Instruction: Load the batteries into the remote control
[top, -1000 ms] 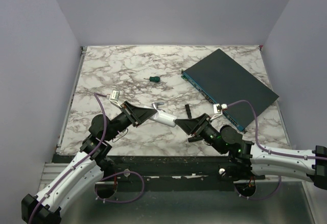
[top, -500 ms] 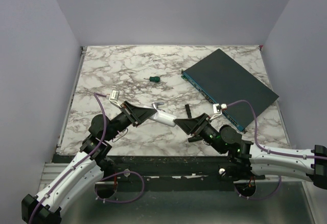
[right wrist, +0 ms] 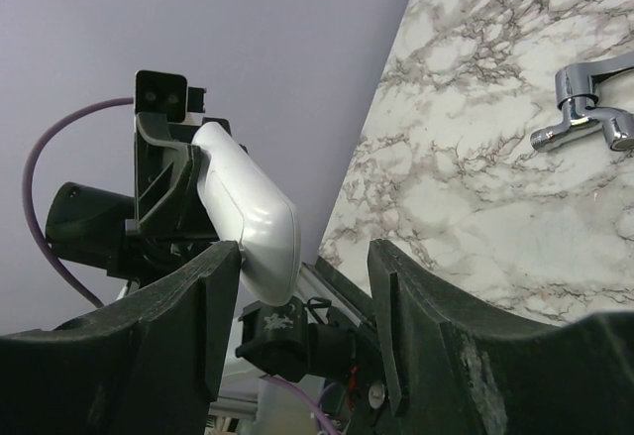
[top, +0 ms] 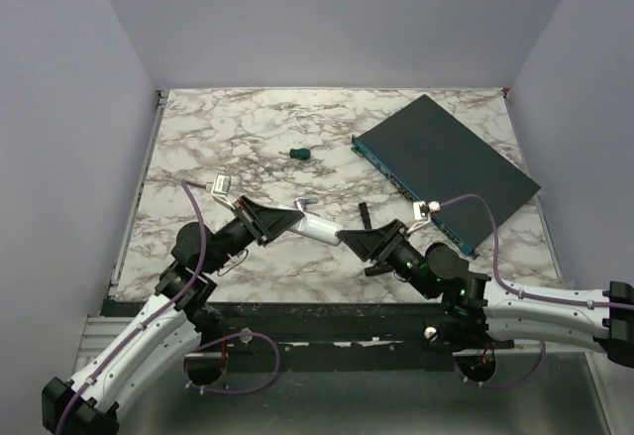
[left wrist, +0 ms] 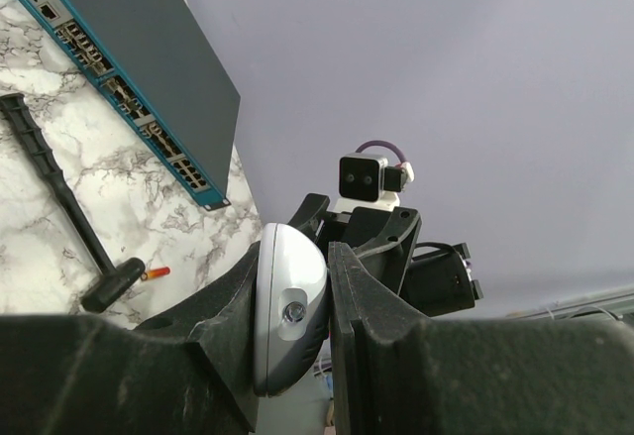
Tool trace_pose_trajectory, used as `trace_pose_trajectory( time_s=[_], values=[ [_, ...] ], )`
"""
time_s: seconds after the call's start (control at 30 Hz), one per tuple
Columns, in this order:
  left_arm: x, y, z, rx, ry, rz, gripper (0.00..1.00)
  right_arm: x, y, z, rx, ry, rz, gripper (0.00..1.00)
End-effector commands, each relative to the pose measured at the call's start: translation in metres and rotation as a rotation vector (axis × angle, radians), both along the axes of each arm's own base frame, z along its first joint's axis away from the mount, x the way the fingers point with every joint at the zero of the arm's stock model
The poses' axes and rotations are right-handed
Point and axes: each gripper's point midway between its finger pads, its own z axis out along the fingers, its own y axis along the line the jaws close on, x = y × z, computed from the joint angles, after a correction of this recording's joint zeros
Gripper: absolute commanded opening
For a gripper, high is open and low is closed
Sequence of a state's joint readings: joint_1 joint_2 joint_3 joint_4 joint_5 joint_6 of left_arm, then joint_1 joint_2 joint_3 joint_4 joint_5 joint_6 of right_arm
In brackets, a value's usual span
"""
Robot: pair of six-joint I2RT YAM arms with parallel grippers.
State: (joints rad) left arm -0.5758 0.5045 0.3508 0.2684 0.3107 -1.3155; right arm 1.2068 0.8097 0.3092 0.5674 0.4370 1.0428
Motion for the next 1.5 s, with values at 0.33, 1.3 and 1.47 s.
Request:
trace_pose_trajectory(
  time_s=[0.33, 1.3, 1.47],
  values=[
    [-0.005, -0.002, 0.007, -0.03, -0.013, -0.035, 0.0, -0.002, 0.001, 0.009, 0.012, -0.052, 0.015, 0.66],
    [-0.001, -0.001, -0.004, -0.019, 0.035, -0.012, 0.0, -0.004, -0.006, 0.005, 0.022, -0.052, 0.01, 0.68],
    [-0.001, -0.001, -0.004, -0.024, 0.041, -0.012, 0.0, -0.003, -0.007, 0.002, 0.019, -0.048, 0.003, 0.68]
  ],
)
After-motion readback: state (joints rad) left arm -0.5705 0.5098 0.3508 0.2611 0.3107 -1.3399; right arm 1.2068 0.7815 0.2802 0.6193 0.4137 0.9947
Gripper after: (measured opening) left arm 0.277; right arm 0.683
